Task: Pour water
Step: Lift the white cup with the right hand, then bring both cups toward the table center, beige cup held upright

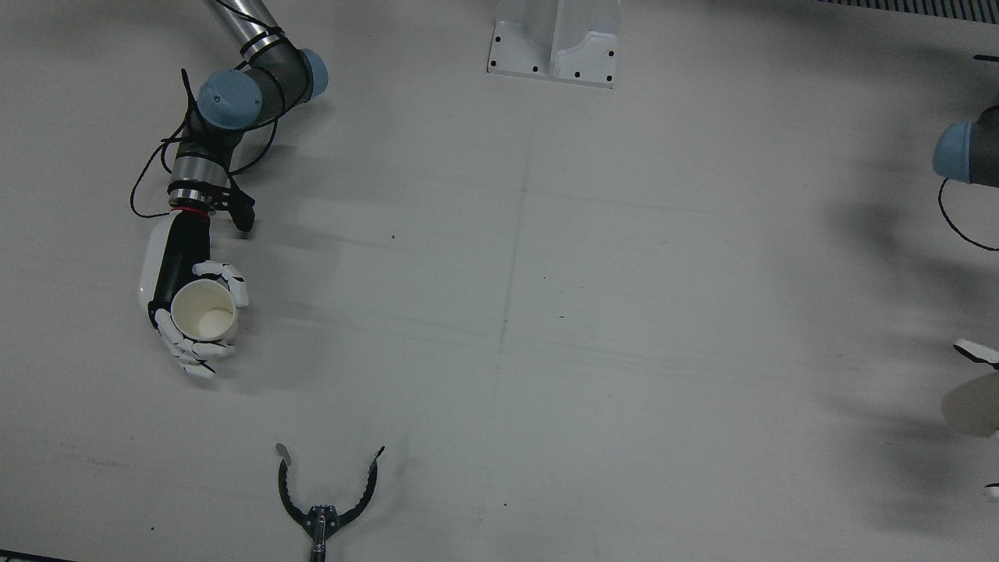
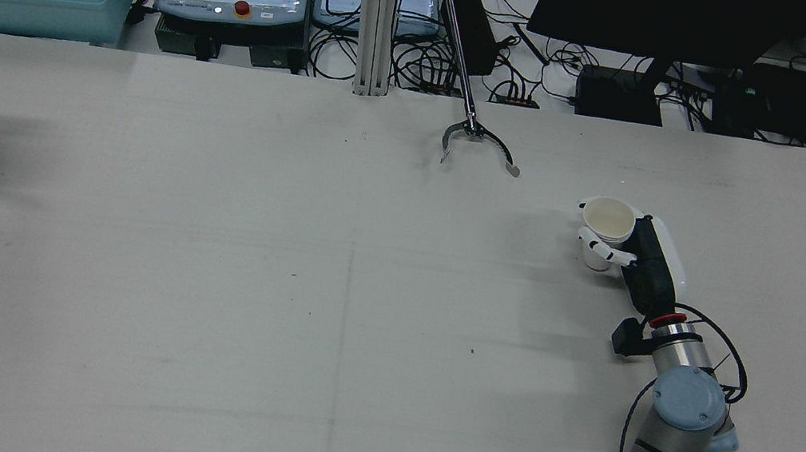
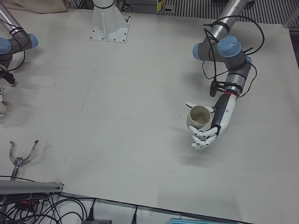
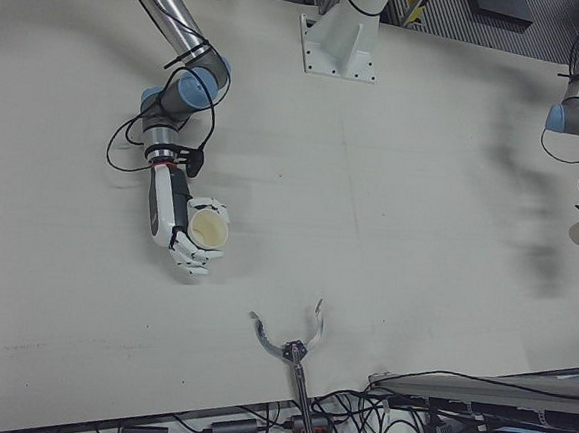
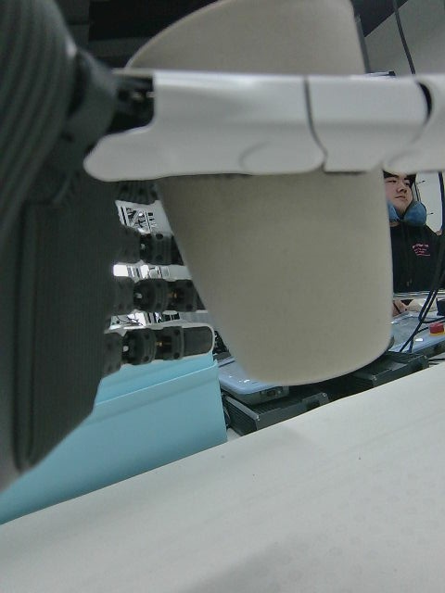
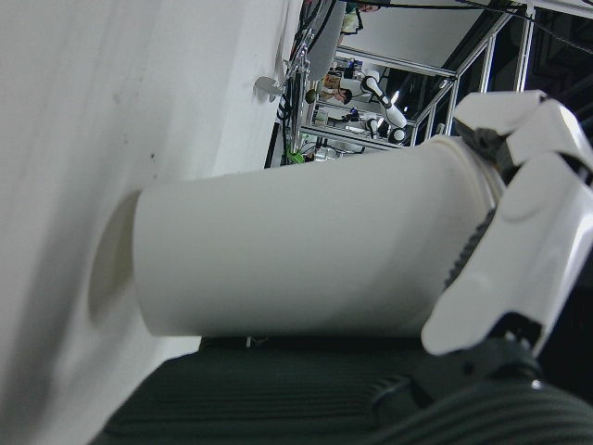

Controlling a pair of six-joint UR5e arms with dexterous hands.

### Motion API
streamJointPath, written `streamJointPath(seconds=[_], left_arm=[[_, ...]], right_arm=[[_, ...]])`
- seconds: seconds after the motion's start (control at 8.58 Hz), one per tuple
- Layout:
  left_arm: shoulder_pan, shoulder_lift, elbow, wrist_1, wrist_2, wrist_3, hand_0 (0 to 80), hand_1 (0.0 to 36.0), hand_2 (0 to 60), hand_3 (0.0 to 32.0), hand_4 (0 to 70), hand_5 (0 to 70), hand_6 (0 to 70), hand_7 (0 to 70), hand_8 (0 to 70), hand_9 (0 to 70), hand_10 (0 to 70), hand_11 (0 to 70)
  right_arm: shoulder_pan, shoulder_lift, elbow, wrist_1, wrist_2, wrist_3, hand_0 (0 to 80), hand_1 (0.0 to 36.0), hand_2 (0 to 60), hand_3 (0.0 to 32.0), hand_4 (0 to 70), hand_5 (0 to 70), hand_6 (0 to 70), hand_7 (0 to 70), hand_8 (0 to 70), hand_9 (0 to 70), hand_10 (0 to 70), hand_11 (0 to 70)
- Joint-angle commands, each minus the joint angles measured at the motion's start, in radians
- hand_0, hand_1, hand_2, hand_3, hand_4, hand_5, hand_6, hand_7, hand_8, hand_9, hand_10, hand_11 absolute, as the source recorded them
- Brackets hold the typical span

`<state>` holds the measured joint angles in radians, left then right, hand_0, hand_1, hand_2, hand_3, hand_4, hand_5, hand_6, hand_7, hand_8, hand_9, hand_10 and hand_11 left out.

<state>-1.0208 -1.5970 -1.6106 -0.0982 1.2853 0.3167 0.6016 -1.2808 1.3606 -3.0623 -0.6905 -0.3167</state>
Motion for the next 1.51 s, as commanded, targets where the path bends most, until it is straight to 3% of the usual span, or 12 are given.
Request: streamJointPath(seconds=[0.0,0.23,0.35,0.58,0.82,1.05,1.17,1.28,1.4], left_arm=[[-0.010,0.009,-0.017,0.000,0.000,-0.005,64.8,18.2,0.0,0.0,51.7,47.5,22.3,52.0,19.6,31.0,15.0,23.2],[-0.013,0.008,-0.055,0.006,0.005,0.001,66.6,18.1,0.0,0.0,53.2,47.8,22.6,52.4,19.6,31.0,14.8,23.0],[-0.007,-0.004,-0.080,0.027,0.008,0.005,67.1,18.0,0.0,0.0,54.1,48.3,22.9,52.8,19.7,31.0,14.8,23.0],[0.001,-0.081,-0.127,0.095,0.022,0.024,70.8,18.4,0.0,0.0,56.1,49.1,23.5,53.4,19.8,31.0,14.6,22.7],[0.062,-0.188,-0.149,0.168,0.061,0.025,71.2,18.5,0.0,0.0,56.2,49.5,23.6,53.2,19.8,30.9,14.7,22.8],[0.164,-0.295,-0.158,0.259,0.065,0.028,72.0,18.5,0.0,0.0,56.3,49.4,23.3,52.8,19.5,30.5,14.6,22.7],[0.192,-0.349,-0.158,0.282,0.065,0.054,72.6,18.6,0.0,0.0,56.3,49.4,23.2,52.7,19.4,30.3,14.5,22.6],[0.197,-0.385,-0.158,0.296,0.066,0.074,72.4,18.9,0.0,0.0,56.0,49.5,23.1,52.6,19.3,30.2,14.5,22.6],[0.197,-0.403,-0.158,0.308,0.068,0.079,72.0,19.0,0.0,0.0,55.7,49.3,23.2,52.7,19.4,30.3,14.5,22.7]], right_arm=[[0.000,0.000,0.026,-0.003,-0.003,0.004,42.4,27.0,60.0,0.0,24.1,36.0,51.7,65.2,34.1,43.5,49.3,70.0],[0.035,-0.008,0.145,-0.028,-0.017,-0.005,45.9,31.9,60.0,0.0,19.2,41.1,52.4,69.1,32.5,41.3,47.4,68.4],[0.067,-0.017,0.223,-0.094,-0.018,-0.013,46.3,33.8,60.0,0.0,15.2,41.8,51.7,68.9,31.1,39.5,47.3,68.4],[0.113,-0.041,0.346,-0.177,-0.032,-0.050,46.2,33.8,60.0,0.0,6.2,38.5,48.2,63.7,27.6,34.2,48.6,70.0],[0.177,-0.041,0.434,-0.177,-0.128,-0.176,46.4,34.7,60.0,0.0,2.4,38.2,47.8,62.6,26.3,31.6,49.7,70.0],[0.195,-0.037,0.459,-0.177,-0.147,-0.197,46.2,35.8,60.0,0.0,2.6,38.4,51.1,64.1,28.6,32.9,55.1,70.0],[0.193,-0.034,0.471,-0.177,-0.147,-0.208,46.3,36.0,60.0,0.0,6.0,37.0,52.5,69.6,31.7,37.8,59.1,70.0],[0.193,-0.031,0.488,-0.177,-0.147,-0.232,46.1,36.0,60.0,0.0,10.8,38.7,56.2,70.0,36.8,44.4,62.1,70.0],[0.193,-0.031,0.517,-0.177,-0.149,-0.269,46.4,36.0,60.0,0.0,15.0,41.5,57.2,70.0,36.6,43.9,61.0,70.0]])
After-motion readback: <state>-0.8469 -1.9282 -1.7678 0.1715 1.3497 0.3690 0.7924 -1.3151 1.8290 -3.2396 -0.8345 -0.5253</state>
